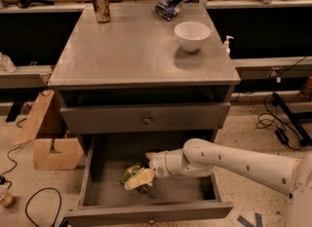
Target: Place green jalapeno chip bag into middle drawer
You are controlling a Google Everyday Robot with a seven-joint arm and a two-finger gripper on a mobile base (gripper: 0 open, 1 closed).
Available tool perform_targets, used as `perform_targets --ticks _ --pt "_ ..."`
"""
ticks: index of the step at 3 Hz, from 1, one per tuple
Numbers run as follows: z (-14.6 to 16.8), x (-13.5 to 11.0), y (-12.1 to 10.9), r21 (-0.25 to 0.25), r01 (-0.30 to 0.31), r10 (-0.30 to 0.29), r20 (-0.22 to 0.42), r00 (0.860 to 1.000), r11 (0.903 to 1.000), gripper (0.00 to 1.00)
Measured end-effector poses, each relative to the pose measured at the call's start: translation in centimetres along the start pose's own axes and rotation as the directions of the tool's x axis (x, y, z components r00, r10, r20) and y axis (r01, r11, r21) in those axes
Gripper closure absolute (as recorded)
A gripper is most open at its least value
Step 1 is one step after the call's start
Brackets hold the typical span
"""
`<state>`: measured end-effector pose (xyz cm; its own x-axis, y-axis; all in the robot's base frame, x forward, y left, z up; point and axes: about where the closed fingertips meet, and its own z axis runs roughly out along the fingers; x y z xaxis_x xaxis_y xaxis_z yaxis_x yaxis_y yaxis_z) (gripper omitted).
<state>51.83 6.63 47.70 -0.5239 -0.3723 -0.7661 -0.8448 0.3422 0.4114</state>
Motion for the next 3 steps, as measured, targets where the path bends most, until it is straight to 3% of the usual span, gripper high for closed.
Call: perform_targets --ticks 1,2,3 --pt "-0.1 -0.1 0.2 -0.004 0.005 -0.005 -0.001 1.000 1.0000 0.00" --pt "-3.0 -1.3 2.4 -0.051 0.066 -0.068 -0.020 0.998 0.9965 0.00" --pt "-7.8 -1.7 5.5 -0.103 0.132 -0.140 -0.078 0.987 0.9859 0.00"
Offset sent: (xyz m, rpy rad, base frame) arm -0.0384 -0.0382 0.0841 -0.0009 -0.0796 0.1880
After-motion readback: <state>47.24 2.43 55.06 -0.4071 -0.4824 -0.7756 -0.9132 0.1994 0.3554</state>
